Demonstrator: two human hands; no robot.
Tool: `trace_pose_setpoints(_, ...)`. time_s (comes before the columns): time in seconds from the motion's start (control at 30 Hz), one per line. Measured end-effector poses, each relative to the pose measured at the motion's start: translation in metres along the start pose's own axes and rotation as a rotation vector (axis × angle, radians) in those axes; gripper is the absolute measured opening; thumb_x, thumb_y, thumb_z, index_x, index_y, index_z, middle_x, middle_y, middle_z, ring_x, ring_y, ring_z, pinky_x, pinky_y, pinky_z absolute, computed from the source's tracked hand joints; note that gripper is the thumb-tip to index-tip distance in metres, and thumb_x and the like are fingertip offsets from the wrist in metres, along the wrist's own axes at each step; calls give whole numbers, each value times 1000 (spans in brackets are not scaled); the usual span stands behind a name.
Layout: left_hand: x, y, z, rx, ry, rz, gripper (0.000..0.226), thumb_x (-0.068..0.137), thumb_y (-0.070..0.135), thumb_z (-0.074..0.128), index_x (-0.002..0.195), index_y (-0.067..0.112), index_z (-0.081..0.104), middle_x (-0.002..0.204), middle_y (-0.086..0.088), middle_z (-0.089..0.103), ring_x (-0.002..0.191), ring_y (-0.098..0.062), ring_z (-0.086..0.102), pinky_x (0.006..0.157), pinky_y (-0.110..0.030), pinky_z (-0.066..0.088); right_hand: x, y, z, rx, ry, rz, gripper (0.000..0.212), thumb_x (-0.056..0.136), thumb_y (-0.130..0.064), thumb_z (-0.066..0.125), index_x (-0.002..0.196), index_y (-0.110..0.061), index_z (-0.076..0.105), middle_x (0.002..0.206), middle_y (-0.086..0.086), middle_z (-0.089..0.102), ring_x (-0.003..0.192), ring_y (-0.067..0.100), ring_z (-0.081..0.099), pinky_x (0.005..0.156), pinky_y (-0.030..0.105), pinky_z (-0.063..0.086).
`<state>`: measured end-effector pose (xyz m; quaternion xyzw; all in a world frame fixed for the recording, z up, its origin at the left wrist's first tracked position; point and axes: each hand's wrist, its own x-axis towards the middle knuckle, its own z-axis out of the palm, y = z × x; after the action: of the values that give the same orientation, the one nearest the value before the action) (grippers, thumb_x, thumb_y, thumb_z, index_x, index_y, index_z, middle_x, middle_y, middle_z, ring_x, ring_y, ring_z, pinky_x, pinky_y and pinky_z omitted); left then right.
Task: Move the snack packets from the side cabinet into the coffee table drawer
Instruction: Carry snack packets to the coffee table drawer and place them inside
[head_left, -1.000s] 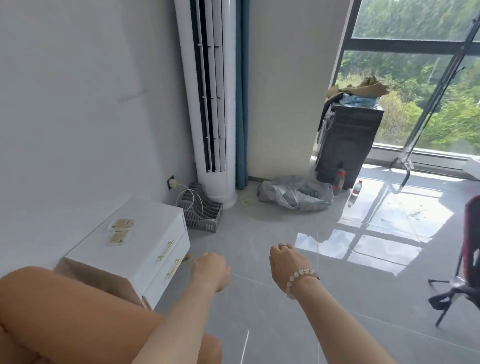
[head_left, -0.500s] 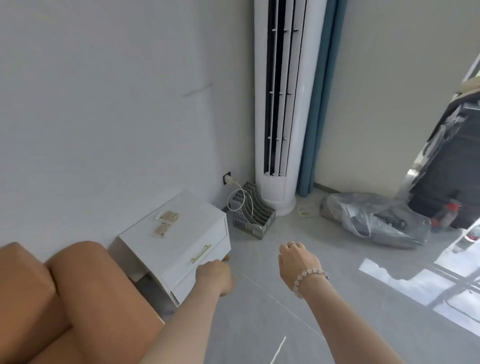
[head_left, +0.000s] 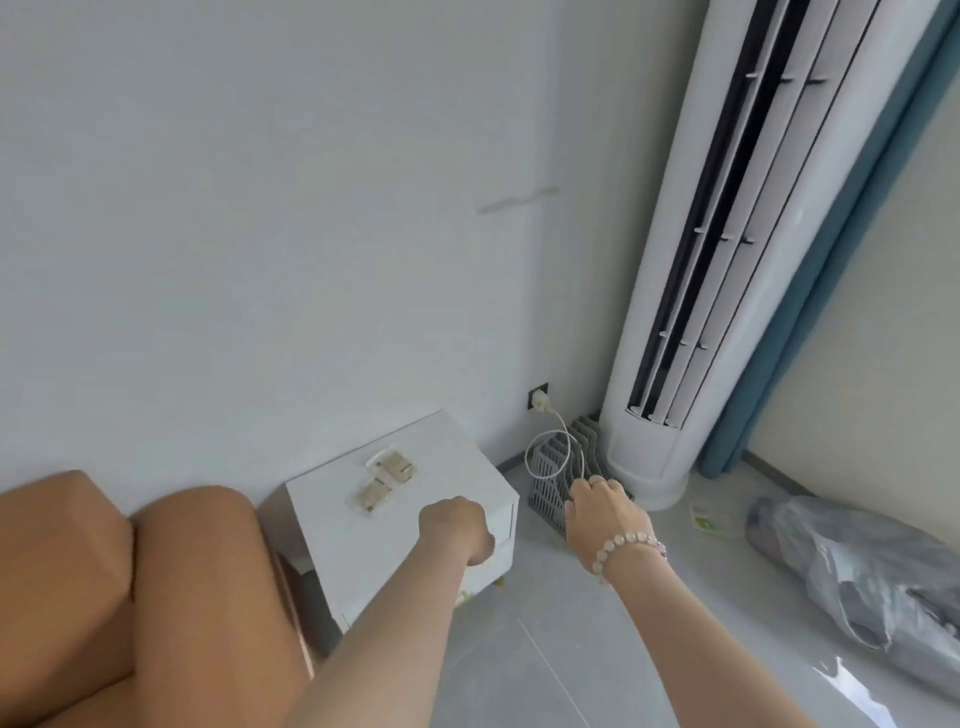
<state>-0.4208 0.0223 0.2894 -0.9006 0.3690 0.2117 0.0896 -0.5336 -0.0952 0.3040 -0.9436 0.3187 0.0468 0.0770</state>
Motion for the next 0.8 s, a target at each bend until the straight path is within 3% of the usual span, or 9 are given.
trace_pose_setpoints(0.1,42,-27,-21,-17,34,-63,34,98,28,38,118,10,58,122,-6,58,111,-25,57,74,-27,37,50,-5,0,8,-13,20,34,102,-26,28,127,-11,46,132,4,47,125,19,41,91,30,42)
trace_pose_setpoints(0.2,66,-49,-19,-23,-63,-148,34,97,28,39,119,12,57,123,-4,58,112,-23,57,73,-26,37,83,-14,8,-34,-96,-9,37,102,-27,28,131,-10,42,136,5,44,128,20,38,94,32,42)
trace_pose_setpoints(0.3,89,-72,-17,-43,-155,-235,33,95,25,39,121,14,57,125,-1,56,112,-20,56,74,-25,37,124,-32,8,-55,-127,-73,39,101,-29,30,134,-10,39,138,6,42,130,20,37,95,33,42)
trace_pose_setpoints(0.6,164,-143,-1,-209,-223,-471,32,91,20,39,118,14,56,120,0,58,109,-18,57,74,-25,37,251,-94,46,-109,-276,-299,40,100,-29,31,135,-9,37,138,6,40,129,20,36,96,32,42)
trace_pose_setpoints(0.8,237,-186,0,-386,-264,-619,23,90,18,40,105,14,57,94,2,49,87,-18,50,67,-24,37,344,-119,83,-107,-412,-404,40,100,-30,32,136,-12,37,139,5,36,129,18,35,96,31,42)
